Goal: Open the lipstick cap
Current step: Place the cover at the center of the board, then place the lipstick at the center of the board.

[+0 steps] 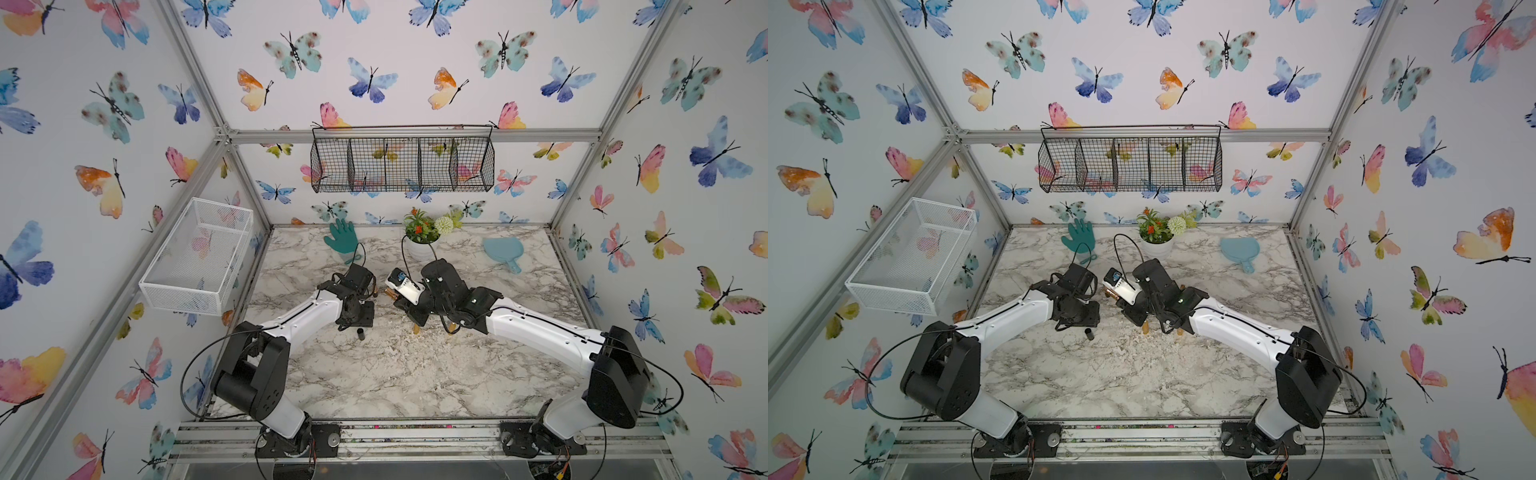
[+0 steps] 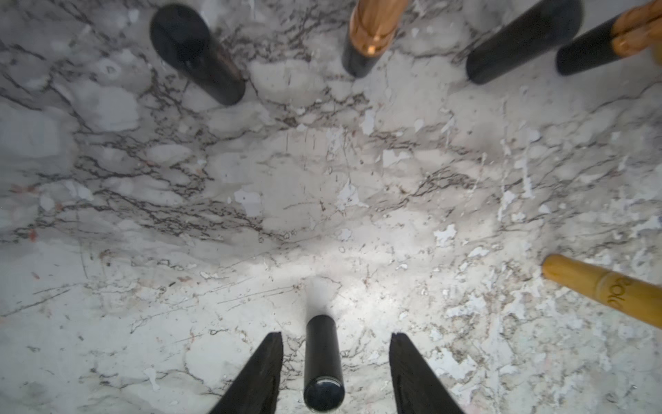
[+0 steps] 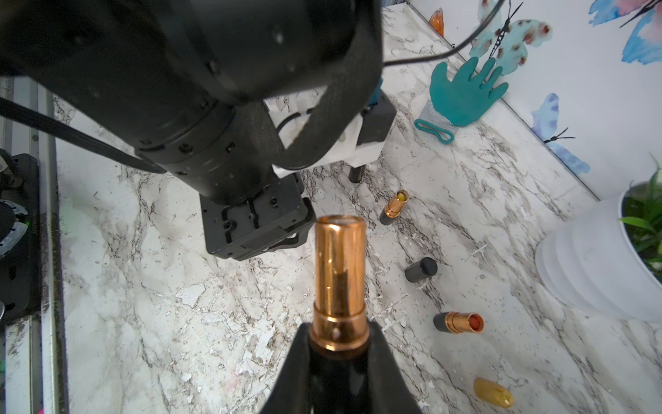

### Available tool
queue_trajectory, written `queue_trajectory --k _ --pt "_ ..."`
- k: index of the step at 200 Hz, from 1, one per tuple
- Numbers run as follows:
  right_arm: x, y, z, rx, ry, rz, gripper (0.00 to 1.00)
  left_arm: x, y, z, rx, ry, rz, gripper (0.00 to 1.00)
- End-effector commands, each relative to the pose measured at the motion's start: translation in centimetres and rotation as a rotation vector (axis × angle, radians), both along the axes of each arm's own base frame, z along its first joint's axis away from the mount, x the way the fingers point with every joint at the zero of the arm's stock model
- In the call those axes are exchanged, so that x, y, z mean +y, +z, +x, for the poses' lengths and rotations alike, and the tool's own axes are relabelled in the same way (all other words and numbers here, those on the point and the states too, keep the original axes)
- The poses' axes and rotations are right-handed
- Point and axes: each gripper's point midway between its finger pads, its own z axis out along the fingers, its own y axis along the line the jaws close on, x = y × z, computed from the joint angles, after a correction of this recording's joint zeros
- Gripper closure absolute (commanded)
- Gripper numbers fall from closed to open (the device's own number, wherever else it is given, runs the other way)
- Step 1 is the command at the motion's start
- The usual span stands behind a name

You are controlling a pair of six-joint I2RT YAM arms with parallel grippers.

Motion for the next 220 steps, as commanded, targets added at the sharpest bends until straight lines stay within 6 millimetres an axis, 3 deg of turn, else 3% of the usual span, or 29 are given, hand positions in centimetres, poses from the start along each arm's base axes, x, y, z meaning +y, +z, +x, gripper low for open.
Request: queue_trajectory --k 1,27,45,69,111,149,192,220 --pt "0.0 -0.7 -0.2 0.011 -0.007 -0.004 0.93 0.2 4.0 0.2 -0.042 0.017 -0.032 0.46" --pt "-0.1 -1.3 -0.3 0.025 -0.013 0.010 0.94 0.3 8.2 0.7 -0.067 0.066 -0.251 0.45" --pt "-0.2 -2.0 -0.3 0.028 -0.020 0.006 0.94 1.1 10.6 0.8 -0.082 0.093 -0.411 0.39" --pt "0.1 -2.5 -0.4 0.043 -0.012 0.014 0.94 0.3 12.2 -0.5 -0.041 0.033 -0.646 0.38" --pt "1.3 -2.7 -0.3 0.072 0.003 0.044 0.94 -1.9 14.9 -1.9 -0.049 -0.074 -0.830 0.37" --pt "2.5 -2.3 -0.2 0.084 0.032 0.073 0.94 -2.6 14.5 -2.3 -0.034 -0.110 -0.835 0.36" --pt "3.8 -1.7 -0.2 0.100 0.075 0.091 0.94 -3.2 11.7 -2.0 0.021 -0.100 -0.780 0.37" --pt "4.2 -1.7 -0.4 0.108 0.093 0.095 0.94 -3.5 11.7 -1.6 0.013 -0.114 -0.778 0.42"
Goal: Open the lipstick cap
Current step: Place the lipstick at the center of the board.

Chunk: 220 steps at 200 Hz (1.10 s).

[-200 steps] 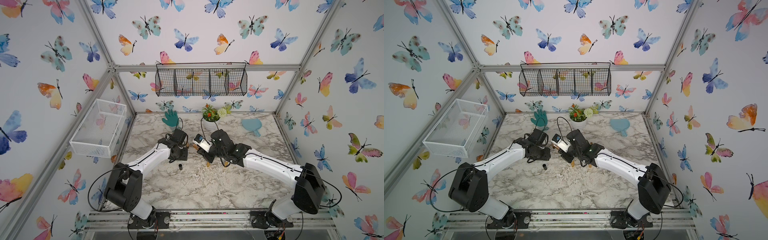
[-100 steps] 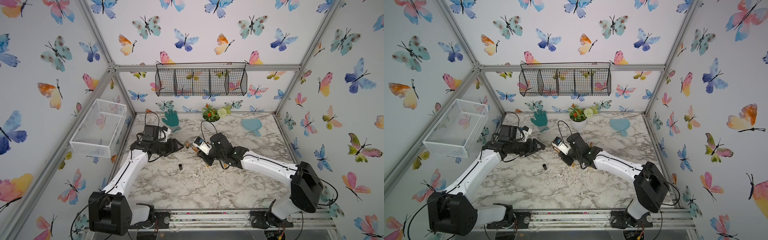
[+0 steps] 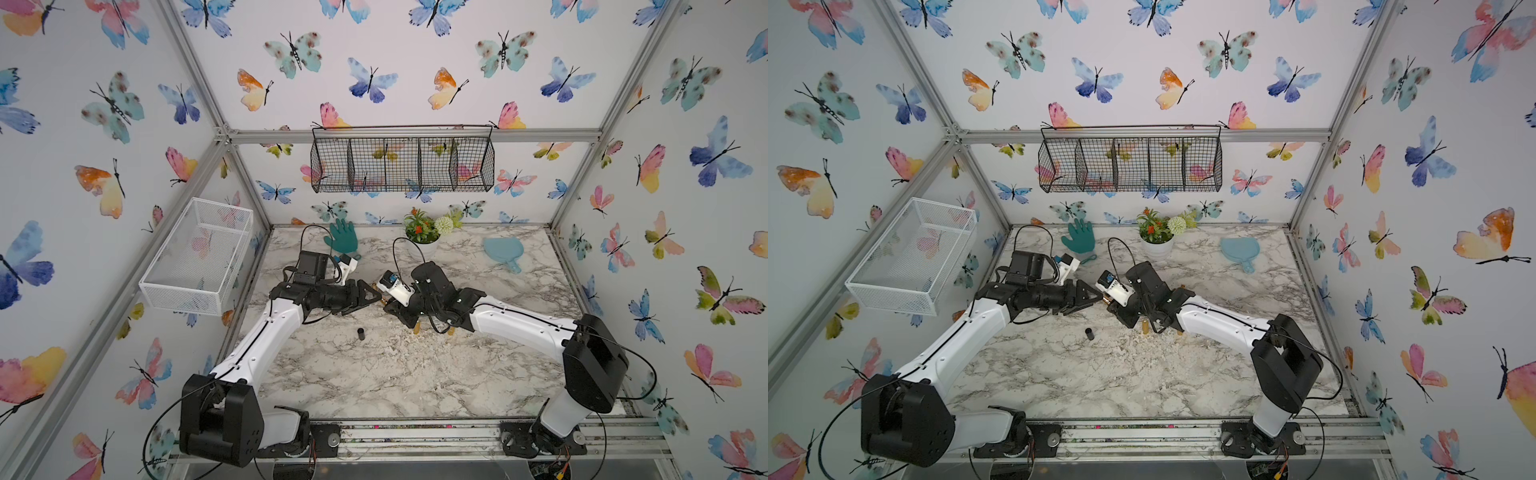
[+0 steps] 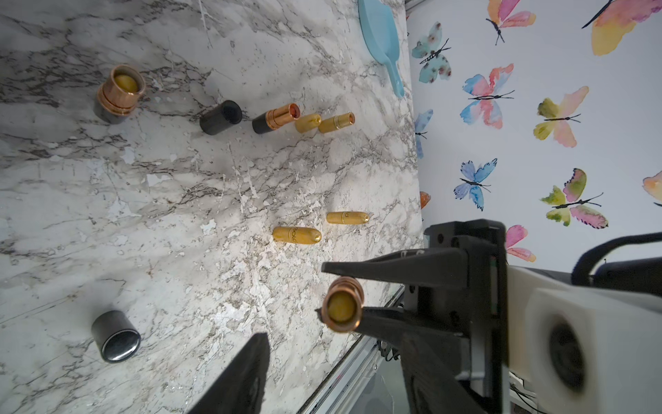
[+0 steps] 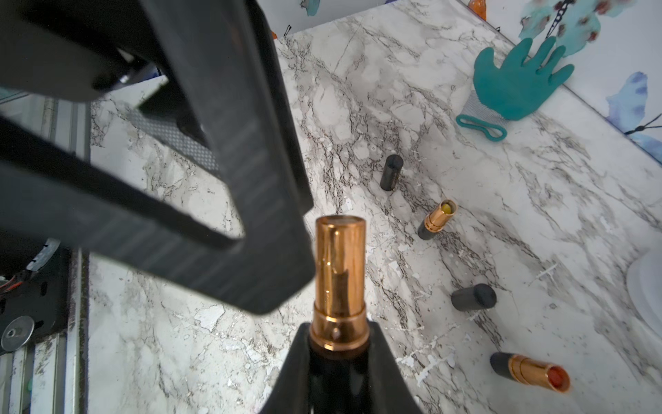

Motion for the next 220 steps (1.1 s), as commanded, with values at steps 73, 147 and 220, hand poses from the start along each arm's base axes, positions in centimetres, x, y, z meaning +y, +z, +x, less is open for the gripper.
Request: queue_trajectory --k 73,147,220 --pt "1.8 -0.1 -0.9 0.022 0.062 0.013 0.94 -0.6 -0.8 1.1 -0.009 -0.021 -0.007 0.62" --pt "2.3 -0.1 -0.6 0.027 0.063 0.015 0.94 -0.8 -0.8 0.9 -0.010 -0.040 -0.018 0.82" --pt "0.0 1.5 0.9 -0.060 -0.052 -0.049 0.43 1.2 -0.5 3.2 -0.095 0.079 0.130 0.87"
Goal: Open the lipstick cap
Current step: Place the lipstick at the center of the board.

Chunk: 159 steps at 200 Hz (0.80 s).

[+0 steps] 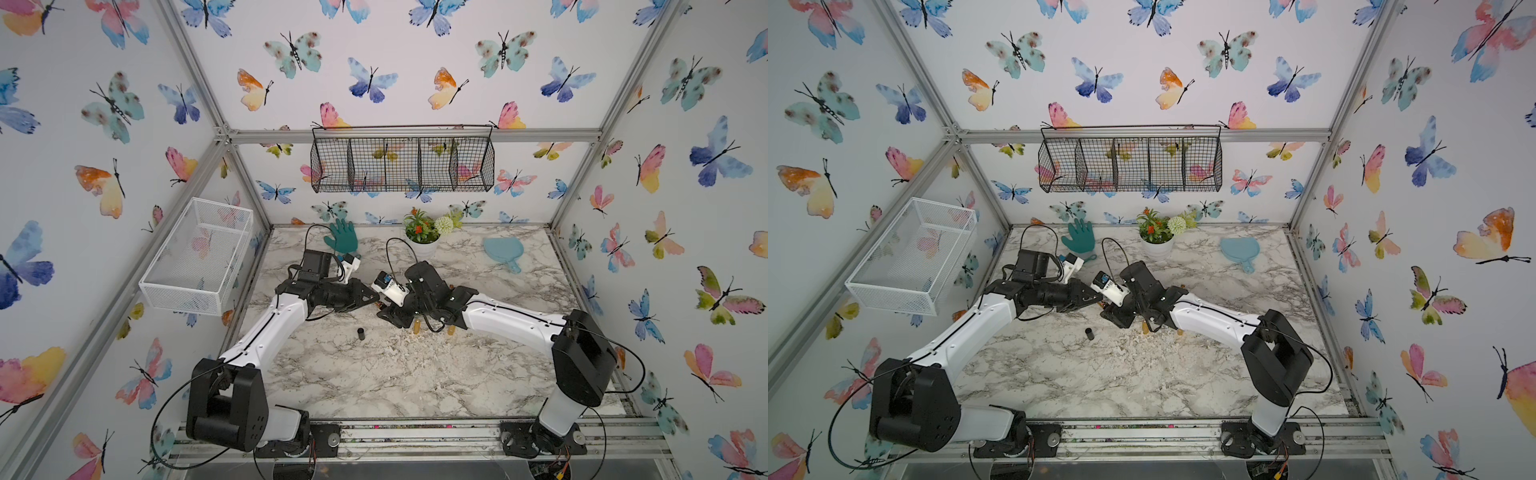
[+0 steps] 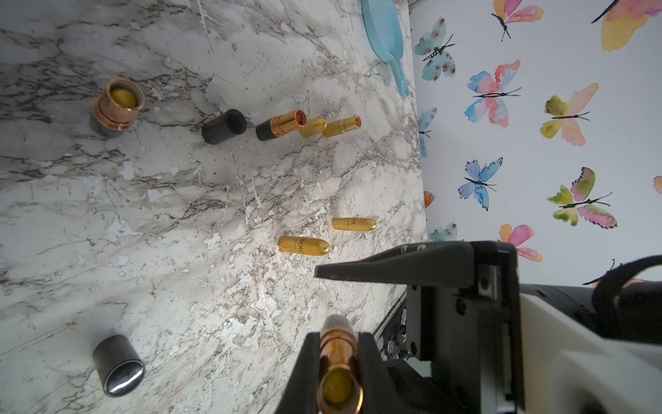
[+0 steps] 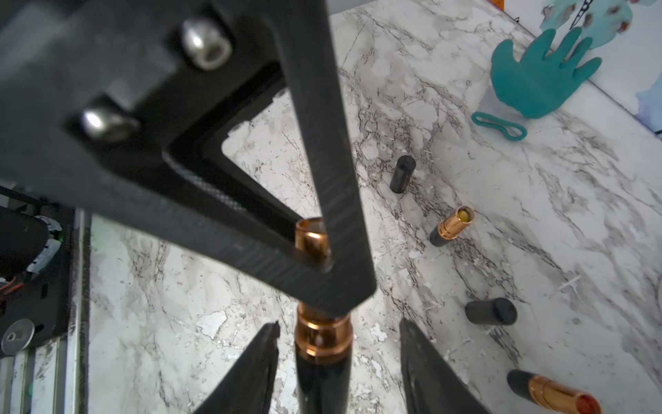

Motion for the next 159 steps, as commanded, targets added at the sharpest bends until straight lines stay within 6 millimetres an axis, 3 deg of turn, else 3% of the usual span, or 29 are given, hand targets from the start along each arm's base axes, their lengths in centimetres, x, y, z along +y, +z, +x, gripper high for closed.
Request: queue_trajectory --k 1,23,66,103,159 --pt "-0.9 2.8 0.7 -0.076 -0.052 -0.014 0.43 1.5 0.7 1.9 -0.090 0.080 0.119 0.87" --pt "-2.5 4.6 0.7 -0.125 -0.083 -0.031 0.43 1.6 0.4 2.6 -0.156 0.102 0.227 0.87" --pt "-5.8 6.8 1.3 -0.222 -0.194 -0.058 0.43 0.2 -4.1 1.9 -0.223 0.074 0.549 0.86" --pt "-7.1 6.4 1.8 -0.237 -0.259 -0.084 0.44 -1.0 -8.1 0.2 -0.222 0.029 0.665 0.85" --pt "-7.2 5.5 1.7 -0.213 -0.263 -0.092 0.43 -0.4 -11.0 -0.9 -0.208 0.010 0.717 0.83"
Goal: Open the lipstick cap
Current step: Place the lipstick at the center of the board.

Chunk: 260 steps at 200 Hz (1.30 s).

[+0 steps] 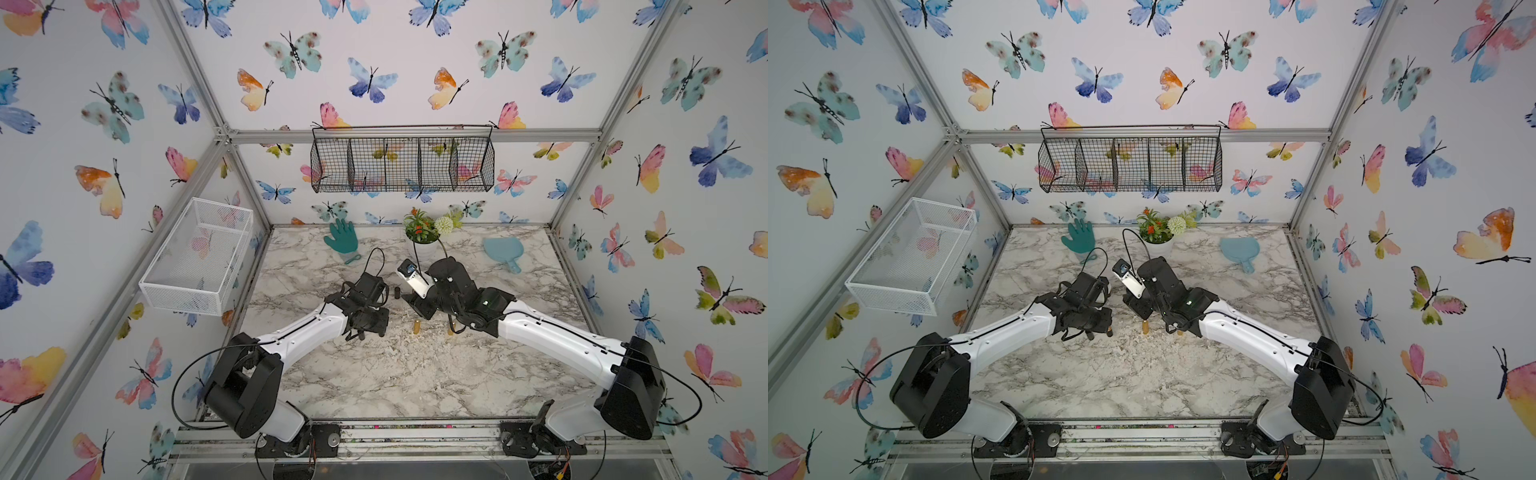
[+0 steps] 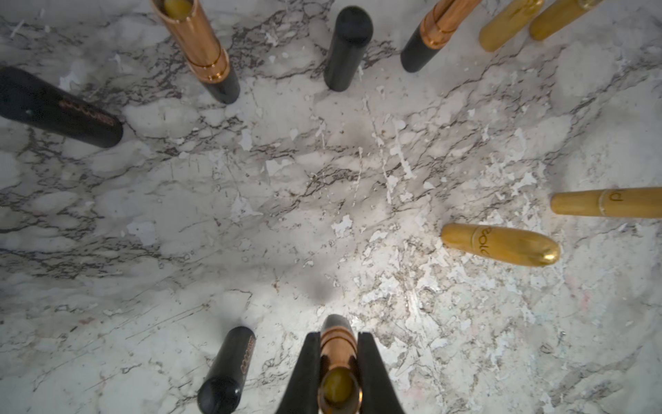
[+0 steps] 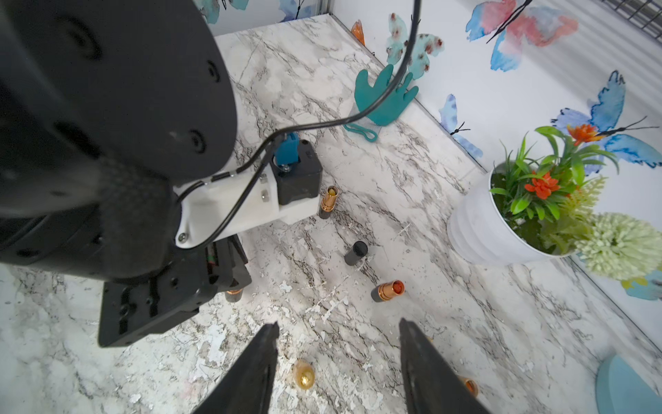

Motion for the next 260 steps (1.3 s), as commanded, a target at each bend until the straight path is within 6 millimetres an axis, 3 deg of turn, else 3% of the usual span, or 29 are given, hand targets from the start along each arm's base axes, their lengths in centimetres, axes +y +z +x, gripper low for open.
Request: queue_trajectory --k 1,77,127,161,185,206,233,260 --pt "-0.2 -1.0 -0.1 0.016 -0.020 -0.019 0.43 0.5 -0.4 0.6 -0.045 0.008 0.036 0.83" --pt "-0.1 -2.1 0.0 0.028 -0.019 -0.033 0.44 0.3 -1.9 0.1 -0.027 0.002 0.061 0.82" --pt "-0.2 -2.7 0.0 0.036 -0.024 -0.035 0.44 0.2 -2.7 -0.7 -0.010 -0.006 0.088 0.69" --pt "-0.3 -2.5 0.0 0.035 -0.030 -0.029 0.44 0.3 -2.1 -0.6 -0.015 -0.001 0.095 0.66" --pt "-0.5 -2.2 0.0 0.029 -0.038 -0.031 0.44 0.1 -0.7 -0.1 -0.032 0.007 0.086 0.55" --pt "-1.1 -1.4 0.2 0.010 -0.066 -0.030 0.45 -0.7 2.2 0.7 -0.078 0.000 0.051 0.43" --pt "-2.5 0.5 0.3 -0.022 -0.124 -0.008 0.46 -2.0 5.6 1.6 -0.103 -0.058 0.031 0.38" --pt "-3.9 3.0 -0.1 -0.058 -0.168 0.066 0.46 -4.5 6.6 1.7 -0.035 -0.140 -0.013 0.38"
